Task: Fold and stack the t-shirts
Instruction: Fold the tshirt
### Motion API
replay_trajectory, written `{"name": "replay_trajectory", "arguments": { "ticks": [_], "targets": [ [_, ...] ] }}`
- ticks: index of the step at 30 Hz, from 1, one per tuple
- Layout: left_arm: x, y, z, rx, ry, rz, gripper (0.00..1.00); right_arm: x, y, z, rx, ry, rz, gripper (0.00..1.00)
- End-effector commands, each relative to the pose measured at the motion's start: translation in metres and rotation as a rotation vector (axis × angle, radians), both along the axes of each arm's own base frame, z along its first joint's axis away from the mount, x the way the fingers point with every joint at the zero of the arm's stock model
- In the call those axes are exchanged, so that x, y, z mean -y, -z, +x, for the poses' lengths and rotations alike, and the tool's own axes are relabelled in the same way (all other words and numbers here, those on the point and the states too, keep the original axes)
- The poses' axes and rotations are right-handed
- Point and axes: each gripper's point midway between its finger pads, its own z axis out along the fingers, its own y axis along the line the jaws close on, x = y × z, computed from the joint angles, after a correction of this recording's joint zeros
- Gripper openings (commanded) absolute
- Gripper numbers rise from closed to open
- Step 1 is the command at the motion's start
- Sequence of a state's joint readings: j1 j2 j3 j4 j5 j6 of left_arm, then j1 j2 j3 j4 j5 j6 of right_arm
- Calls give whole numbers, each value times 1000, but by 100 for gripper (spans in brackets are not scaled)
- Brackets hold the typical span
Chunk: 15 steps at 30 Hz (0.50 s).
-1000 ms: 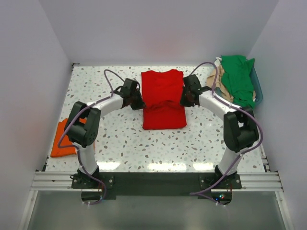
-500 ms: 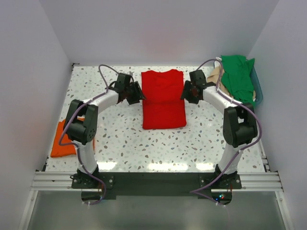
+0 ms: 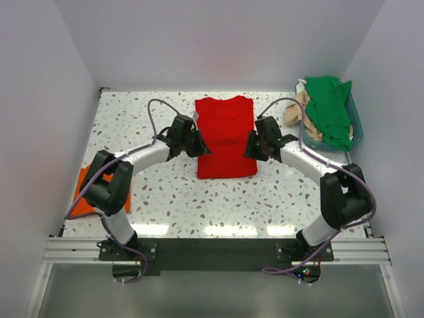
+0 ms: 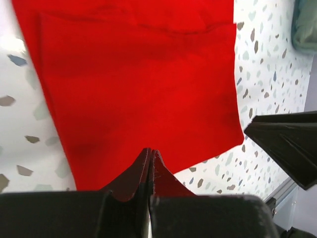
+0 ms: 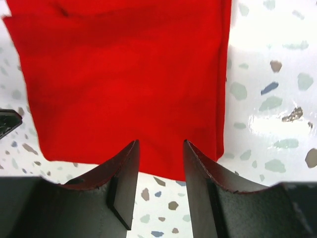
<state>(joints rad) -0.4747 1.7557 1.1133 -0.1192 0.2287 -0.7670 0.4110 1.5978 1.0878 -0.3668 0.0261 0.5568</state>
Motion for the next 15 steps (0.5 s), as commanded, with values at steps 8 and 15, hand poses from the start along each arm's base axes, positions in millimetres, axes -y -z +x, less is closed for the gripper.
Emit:
{"name": "replay_trajectory", "arguments": {
  "ticks": [8, 15],
  "targets": [
    [-2, 50, -24, -62, -30, -2, 0, 16, 53, -33, -93, 23, -6, 38],
    [-11, 67, -42, -101, -33, 7, 0, 30, 72, -52, -144, 35, -27, 36]
  ]
}}
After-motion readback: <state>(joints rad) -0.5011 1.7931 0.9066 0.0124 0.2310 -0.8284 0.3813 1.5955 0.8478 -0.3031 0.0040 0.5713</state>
